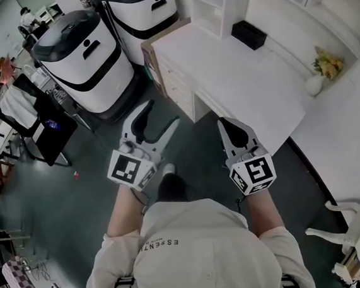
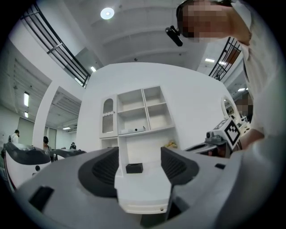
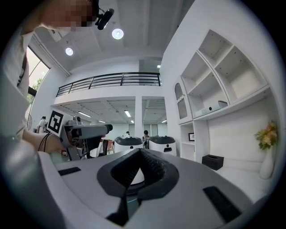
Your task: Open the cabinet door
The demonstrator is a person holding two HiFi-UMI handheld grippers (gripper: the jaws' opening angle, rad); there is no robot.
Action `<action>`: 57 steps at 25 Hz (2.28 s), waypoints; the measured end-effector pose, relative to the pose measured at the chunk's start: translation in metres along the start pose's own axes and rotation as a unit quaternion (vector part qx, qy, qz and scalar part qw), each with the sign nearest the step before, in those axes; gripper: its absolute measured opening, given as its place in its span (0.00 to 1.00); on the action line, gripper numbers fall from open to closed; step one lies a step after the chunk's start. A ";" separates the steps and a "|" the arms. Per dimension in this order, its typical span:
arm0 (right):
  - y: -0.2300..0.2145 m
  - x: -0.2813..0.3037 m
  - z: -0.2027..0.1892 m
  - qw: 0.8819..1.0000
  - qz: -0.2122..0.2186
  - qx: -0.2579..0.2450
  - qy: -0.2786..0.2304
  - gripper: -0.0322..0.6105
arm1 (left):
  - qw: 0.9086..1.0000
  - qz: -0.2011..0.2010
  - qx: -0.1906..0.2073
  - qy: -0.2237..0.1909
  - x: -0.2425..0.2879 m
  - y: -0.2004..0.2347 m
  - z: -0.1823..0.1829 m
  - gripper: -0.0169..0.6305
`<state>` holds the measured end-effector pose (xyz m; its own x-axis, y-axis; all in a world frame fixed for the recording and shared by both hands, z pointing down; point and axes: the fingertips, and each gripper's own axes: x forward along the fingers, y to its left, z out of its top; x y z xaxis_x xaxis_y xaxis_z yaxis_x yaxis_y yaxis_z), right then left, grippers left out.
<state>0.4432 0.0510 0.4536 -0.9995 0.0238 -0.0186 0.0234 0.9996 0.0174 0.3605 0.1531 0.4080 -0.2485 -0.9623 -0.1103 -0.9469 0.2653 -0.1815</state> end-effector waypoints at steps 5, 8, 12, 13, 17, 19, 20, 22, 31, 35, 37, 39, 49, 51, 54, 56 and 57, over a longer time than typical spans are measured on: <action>-0.012 0.046 -0.004 1.000 -0.008 -0.013 0.011 0.07 | 1.000 -0.002 -0.009 0.002 0.028 0.045 -0.020 0.45; -0.021 0.088 -0.009 0.999 -0.020 -0.015 0.020 0.07 | 1.000 -0.005 -0.021 0.007 0.048 0.087 -0.034 0.45; -0.032 0.154 -0.007 0.999 -0.036 -0.013 0.030 0.07 | 1.000 -0.026 -0.015 0.006 0.076 0.145 -0.042 0.45; -0.034 0.172 -0.004 0.999 -0.038 -0.015 0.031 0.07 | 0.999 -0.033 -0.010 0.006 0.083 0.160 -0.043 0.45; -0.042 0.245 0.006 0.998 -0.041 -0.035 0.031 0.07 | 0.997 -0.070 0.003 0.005 0.114 0.219 -0.051 0.45; -0.048 0.279 0.008 0.998 -0.049 -0.038 0.028 0.07 | 0.997 -0.079 0.001 0.011 0.127 0.249 -0.057 0.45; -0.051 0.296 0.008 0.998 -0.054 -0.035 0.027 0.07 | 0.997 -0.083 0.000 0.012 0.132 0.264 -0.060 0.45; -0.058 0.324 0.007 0.997 -0.064 -0.029 0.026 0.07 | 0.996 -0.092 -0.005 0.013 0.144 0.290 -0.065 0.45; -0.116 0.396 0.002 0.993 -0.105 -0.023 0.039 0.07 | 0.991 -0.129 -0.025 0.018 0.221 0.350 -0.085 0.45; -0.163 0.412 0.008 0.991 -0.132 -0.024 0.028 0.07 | 0.987 -0.157 -0.013 0.013 0.273 0.352 -0.089 0.45; -0.187 0.418 0.013 0.989 -0.143 -0.028 0.026 0.07 | 0.986 -0.166 -0.008 0.004 0.300 0.352 -0.087 0.45; -0.212 0.421 0.021 0.987 -0.154 -0.033 0.024 0.07 | 0.985 -0.173 0.000 -0.005 0.331 0.354 -0.086 0.45; -0.333 0.416 0.067 0.973 -0.221 -0.062 0.022 0.07 | 0.965 -0.247 0.063 -0.059 0.481 0.325 -0.023 0.45; -0.349 0.414 0.074 0.969 -0.236 -0.066 0.023 0.07 | 0.960 -0.257 0.078 -0.080 0.505 0.323 -0.004 0.44; -0.364 0.413 0.088 0.964 -0.256 -0.072 0.018 0.07 | 0.954 -0.270 0.087 -0.095 0.541 0.323 0.025 0.44; -0.370 0.414 0.095 0.960 -0.270 -0.072 0.014 0.07 | 0.949 -0.279 0.089 -0.113 0.566 0.329 0.045 0.43; -0.374 0.415 0.099 0.958 -0.277 -0.073 0.012 0.07 | 0.947 -0.285 0.081 -0.121 0.577 0.331 0.056 0.43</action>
<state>0.0216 -0.3108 0.3403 -0.8580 -0.5119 -0.0415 -0.5118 0.8457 0.1510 -0.0853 -0.3114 0.2294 0.3660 -0.9154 -0.1673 -0.8645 -0.2679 -0.4252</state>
